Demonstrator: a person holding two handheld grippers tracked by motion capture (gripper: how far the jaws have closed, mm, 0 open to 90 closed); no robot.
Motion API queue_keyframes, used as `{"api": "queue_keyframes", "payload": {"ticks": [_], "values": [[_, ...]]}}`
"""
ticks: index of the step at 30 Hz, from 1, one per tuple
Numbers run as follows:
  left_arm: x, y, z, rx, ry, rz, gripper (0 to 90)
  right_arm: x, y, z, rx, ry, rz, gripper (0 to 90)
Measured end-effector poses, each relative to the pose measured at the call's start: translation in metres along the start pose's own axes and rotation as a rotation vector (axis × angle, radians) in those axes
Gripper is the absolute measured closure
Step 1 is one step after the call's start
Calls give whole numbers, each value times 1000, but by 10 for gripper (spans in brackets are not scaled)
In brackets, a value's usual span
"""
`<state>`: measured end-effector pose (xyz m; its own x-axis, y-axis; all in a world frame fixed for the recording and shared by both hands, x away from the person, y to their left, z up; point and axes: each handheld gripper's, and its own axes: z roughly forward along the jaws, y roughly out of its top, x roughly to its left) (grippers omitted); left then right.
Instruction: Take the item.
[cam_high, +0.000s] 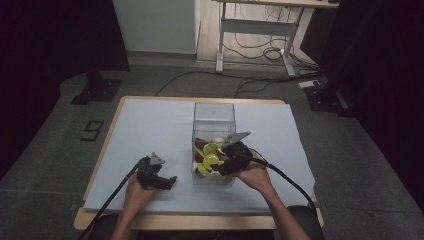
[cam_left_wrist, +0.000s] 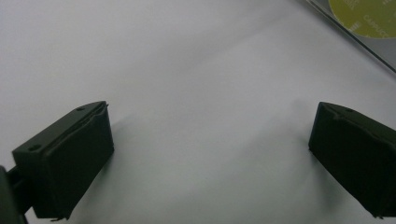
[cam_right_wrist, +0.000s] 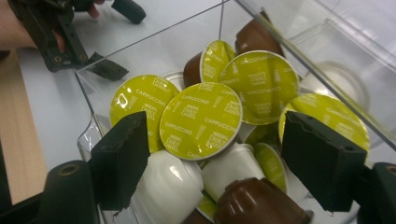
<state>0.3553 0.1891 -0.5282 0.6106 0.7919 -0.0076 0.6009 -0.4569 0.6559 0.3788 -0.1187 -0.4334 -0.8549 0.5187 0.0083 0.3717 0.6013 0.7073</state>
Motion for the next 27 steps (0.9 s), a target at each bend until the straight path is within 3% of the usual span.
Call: {"api": "queue_keyframes", "payload": {"ticks": [14, 22, 27], "values": [[0, 0, 0, 1, 0, 0, 0, 4, 5, 23, 75, 9, -40, 265], [0, 0, 0, 0, 1, 0, 0, 6, 6, 31, 106, -5, -47, 312], [0, 0, 0, 0, 1, 0, 0, 7, 6, 32, 108, 9, -37, 390]]}}
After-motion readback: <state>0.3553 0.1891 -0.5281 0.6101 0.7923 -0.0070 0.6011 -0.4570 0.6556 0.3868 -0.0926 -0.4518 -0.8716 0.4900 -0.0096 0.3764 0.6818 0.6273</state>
